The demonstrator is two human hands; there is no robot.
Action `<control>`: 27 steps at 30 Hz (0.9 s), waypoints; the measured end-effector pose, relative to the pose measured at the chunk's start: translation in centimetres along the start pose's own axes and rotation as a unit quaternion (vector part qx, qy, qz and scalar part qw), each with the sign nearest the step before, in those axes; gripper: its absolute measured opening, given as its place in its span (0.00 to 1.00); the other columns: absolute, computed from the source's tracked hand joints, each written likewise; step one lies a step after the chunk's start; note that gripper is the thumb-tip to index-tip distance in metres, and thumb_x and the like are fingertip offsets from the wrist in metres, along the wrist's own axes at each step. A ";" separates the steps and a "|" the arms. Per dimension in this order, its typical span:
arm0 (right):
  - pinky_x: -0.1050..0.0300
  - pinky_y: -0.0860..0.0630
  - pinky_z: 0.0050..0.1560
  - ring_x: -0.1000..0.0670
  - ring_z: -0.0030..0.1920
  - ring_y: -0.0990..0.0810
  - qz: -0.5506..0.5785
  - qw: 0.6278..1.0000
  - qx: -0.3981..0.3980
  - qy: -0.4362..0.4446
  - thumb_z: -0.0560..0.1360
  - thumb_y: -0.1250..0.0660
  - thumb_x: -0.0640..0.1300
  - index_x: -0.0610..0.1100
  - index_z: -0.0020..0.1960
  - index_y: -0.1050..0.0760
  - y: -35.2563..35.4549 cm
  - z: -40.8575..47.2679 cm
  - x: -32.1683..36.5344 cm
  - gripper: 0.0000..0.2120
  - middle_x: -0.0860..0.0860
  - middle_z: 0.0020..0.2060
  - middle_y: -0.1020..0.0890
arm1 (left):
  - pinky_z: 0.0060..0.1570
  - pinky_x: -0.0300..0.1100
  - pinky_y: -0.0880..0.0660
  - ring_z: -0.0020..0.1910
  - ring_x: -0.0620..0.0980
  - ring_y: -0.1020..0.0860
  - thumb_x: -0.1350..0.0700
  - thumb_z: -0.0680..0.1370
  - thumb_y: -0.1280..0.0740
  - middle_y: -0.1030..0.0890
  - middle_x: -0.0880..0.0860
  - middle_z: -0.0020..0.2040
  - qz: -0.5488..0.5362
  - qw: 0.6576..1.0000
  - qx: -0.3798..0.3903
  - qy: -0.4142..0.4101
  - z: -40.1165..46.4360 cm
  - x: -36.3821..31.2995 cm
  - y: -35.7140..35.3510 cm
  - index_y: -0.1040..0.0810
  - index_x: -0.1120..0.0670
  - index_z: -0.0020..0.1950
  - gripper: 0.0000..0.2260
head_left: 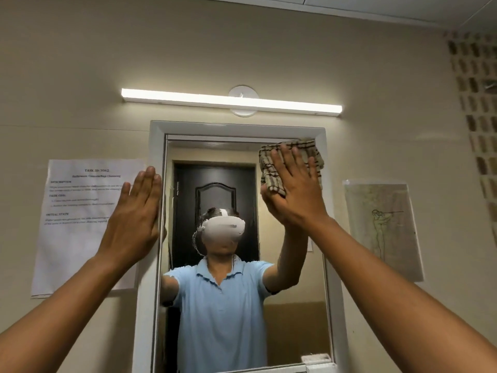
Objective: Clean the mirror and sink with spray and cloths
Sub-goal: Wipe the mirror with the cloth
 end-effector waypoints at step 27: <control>0.41 0.65 0.77 0.45 0.80 0.62 0.004 0.999 -0.026 -0.029 0.82 0.54 0.64 0.49 0.82 0.59 -3.9 1.2 12.4 0.35 0.47 0.81 0.59 | 0.77 0.53 0.51 0.79 0.52 0.57 0.60 0.75 0.47 0.56 0.56 0.80 -0.042 0.999 0.019 0.006 -2.3 -0.3 -0.5 0.56 0.57 0.79 0.33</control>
Point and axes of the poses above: each hand's wrist, its own z-axis towards the middle knuckle, its own y-axis out of the back of the hand, x = y × z, the point moved 10 cm from there along z, towards the middle knuckle
